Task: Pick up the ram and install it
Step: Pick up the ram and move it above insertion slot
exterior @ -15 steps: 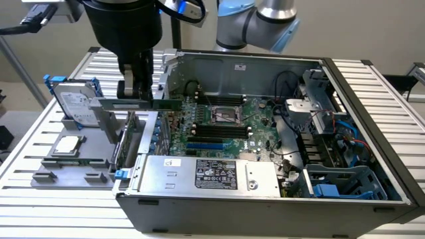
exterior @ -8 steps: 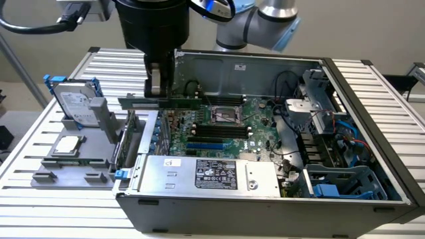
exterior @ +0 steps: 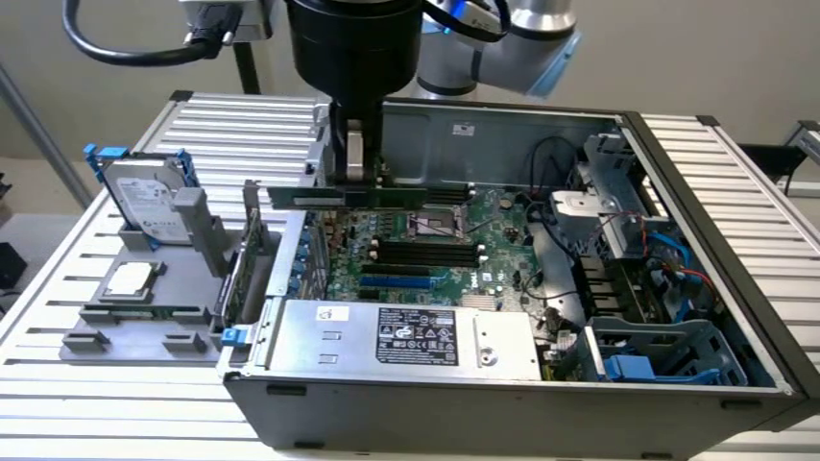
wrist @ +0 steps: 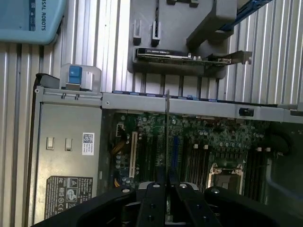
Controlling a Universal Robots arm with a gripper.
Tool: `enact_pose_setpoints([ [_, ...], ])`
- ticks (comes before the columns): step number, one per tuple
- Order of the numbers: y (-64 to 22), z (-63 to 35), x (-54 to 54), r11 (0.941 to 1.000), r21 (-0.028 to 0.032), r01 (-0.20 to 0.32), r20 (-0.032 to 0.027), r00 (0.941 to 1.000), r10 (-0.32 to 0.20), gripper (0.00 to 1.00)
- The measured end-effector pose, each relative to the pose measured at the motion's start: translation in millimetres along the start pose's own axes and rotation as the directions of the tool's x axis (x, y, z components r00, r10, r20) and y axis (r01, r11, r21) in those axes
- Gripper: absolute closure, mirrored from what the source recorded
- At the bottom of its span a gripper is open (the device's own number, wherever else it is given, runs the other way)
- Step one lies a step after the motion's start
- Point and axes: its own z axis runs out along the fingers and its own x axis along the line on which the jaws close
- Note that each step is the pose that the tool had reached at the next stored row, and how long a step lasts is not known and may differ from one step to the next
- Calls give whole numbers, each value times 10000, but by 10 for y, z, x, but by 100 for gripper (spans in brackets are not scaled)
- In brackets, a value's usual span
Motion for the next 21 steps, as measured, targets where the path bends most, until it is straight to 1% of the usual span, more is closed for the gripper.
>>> enact_pose_setpoints([
  [6, -137, 15, -119, 10000, -1, 0, -2, 10000, 0, 87],
  [15, -339, 51, -346, 10000, 0, 1, -1, 10000, -1, 87],
  [19, -450, 71, -456, 10000, 0, 0, -1, 10000, 0, 87],
  [21, -516, 80, -493, 10000, 0, -1, -3, 10000, 1, 87],
])
